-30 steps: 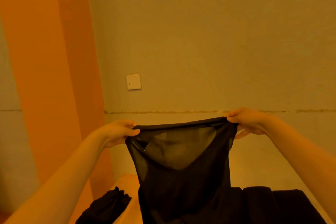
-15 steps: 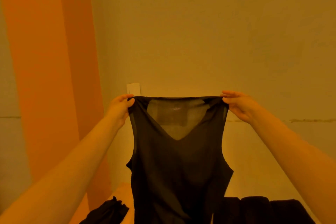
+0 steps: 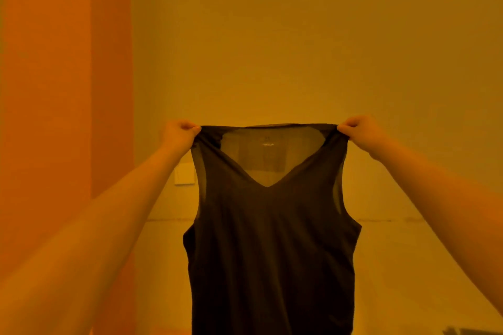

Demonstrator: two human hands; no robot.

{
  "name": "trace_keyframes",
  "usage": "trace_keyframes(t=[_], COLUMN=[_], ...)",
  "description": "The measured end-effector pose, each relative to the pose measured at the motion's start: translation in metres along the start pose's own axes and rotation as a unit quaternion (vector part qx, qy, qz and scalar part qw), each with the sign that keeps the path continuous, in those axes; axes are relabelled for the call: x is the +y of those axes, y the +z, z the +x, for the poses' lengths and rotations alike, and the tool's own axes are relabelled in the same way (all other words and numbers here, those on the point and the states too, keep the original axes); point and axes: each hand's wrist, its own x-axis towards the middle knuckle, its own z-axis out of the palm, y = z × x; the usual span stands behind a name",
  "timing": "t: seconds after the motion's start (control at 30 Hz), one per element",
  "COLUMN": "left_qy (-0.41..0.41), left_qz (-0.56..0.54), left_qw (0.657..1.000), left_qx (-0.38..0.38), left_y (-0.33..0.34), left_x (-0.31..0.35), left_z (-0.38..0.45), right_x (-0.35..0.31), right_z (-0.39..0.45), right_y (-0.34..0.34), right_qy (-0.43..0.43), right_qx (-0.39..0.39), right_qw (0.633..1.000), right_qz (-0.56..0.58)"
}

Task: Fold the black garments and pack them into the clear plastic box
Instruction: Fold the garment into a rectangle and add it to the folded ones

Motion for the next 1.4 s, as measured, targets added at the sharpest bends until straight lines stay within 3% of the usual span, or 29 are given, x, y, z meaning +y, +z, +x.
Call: trace_keyframes(t=[0.2,0.37,0.5,0.73,1.17,1.4], left_qy=[0.020,0.007,-0.021,-0.029,-0.030,-0.009], left_qz=[0.030,-0.017,-0.095,-0.149,-0.219,-0.229], left_qw=[0.999,1.000,0.995,0.988,0.975,0.973], left_qx=[0.036,0.025,0.005,-0.010,-0.003,0.017], left_y=[0.012,0.007,-0.003,-0.022,-0.035,-0.043], left_x=[-0.006,0.002,0.003,0.005,0.038,0.058], left_z=[-0.013,-0.016,-0.020,-0.032,-0.049,-0.057], right_x=[0.005,-0.003,-0.011,0.001,-0.021,-0.045], right_z=[0.000,-0.002,-0.011,-0.028,-0.030,-0.035], right_y=[-0.001,-0.001,-0.006,-0.013,-0.021,-0.030], right_qy=[0.014,-0.015,0.008,0.038,0.040,-0.005], right_qx=[0.009,0.043,-0.011,-0.111,-0.097,-0.035], right_qw=[1.000,0.995,0.983,0.978,0.975,0.980], right_qz=[0.001,0.088,0.184,0.170,0.195,0.197])
